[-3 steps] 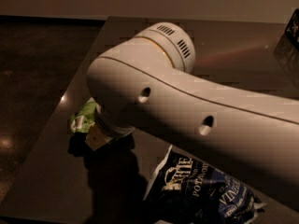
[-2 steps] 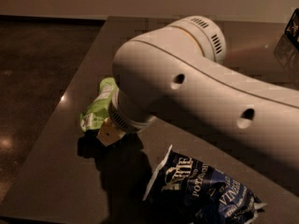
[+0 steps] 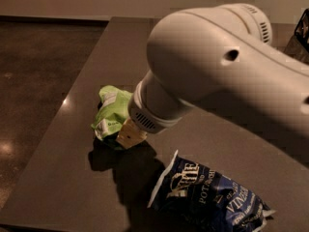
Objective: Move green rice chip bag near redbull can
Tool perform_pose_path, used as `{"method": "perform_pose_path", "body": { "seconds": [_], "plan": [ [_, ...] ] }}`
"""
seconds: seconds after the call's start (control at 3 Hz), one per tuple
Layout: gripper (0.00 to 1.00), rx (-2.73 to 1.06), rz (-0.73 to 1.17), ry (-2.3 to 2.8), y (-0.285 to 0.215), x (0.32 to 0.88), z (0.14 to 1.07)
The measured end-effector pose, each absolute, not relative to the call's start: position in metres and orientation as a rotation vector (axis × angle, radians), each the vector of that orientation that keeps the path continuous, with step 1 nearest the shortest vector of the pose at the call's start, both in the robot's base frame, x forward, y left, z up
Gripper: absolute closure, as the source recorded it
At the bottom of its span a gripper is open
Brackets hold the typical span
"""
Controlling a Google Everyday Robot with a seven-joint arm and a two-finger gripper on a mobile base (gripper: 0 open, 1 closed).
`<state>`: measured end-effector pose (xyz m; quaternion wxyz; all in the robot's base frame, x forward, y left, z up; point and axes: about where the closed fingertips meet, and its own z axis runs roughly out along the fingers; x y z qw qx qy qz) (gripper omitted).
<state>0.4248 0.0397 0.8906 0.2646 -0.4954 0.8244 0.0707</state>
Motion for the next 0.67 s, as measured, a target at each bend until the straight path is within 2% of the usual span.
{"method": "perform_pose_path", "body": {
  "seconds": [0.67],
  "plan": [
    [1.0, -1.383, 0.138, 2.206, 0.0, 0.432, 0.9]
  ]
}}
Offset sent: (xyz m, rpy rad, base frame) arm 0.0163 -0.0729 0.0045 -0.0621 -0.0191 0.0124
